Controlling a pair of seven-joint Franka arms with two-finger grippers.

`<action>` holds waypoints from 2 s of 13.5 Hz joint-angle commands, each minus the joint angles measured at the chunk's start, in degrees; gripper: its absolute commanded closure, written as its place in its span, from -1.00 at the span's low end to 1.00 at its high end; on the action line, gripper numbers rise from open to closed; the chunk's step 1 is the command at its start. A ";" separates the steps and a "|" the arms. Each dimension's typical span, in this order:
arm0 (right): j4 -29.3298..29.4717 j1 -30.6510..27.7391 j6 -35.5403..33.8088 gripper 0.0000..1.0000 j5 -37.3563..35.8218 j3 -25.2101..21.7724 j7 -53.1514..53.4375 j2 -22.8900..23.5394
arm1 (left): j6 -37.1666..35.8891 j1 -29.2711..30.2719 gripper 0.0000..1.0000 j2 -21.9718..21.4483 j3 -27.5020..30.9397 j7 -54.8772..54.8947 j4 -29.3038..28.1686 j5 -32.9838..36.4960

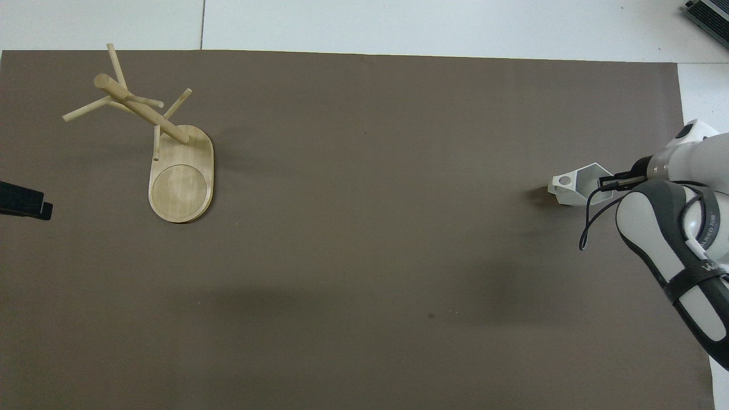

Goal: Hang cup on rack
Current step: 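Reach the right gripper to the white cup and grasp its rim, then lift the white cup with the right gripper toward the left gripper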

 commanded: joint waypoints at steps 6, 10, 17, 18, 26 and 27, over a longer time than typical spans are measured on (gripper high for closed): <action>0.12 1.14 -0.57 1.00 0.09 0.66 1.08 -1.03 | -0.38 0.53 -1.00 -1.30 -0.40 -0.38 -1.08 0.43; 1.09 2.29 -2.59 1.00 0.09 0.66 4.16 -1.12 | -0.65 0.53 -1.00 -1.30 -0.40 -0.20 -1.16 0.43; 13.39 2.12 -19.46 1.00 12.29 5.56 4.16 -1.38 | -0.73 -0.18 -1.00 -1.30 -0.58 -0.20 -1.16 0.43; 13.57 2.11 -19.82 1.00 17.35 5.75 4.07 -1.90 | -0.74 -0.18 -1.00 -1.30 -0.58 -0.03 -1.25 0.43; 13.93 5.63 -20.61 1.00 49.64 10.49 4.25 -3.49 | 3.90 -0.62 -1.00 -3.76 -1.11 5.23 -6.16 -2.80; 14.01 5.72 -20.00 1.00 51.14 11.89 5.03 -3.75 | 5.40 -0.79 -1.00 -4.02 -1.19 7.25 -7.13 -3.95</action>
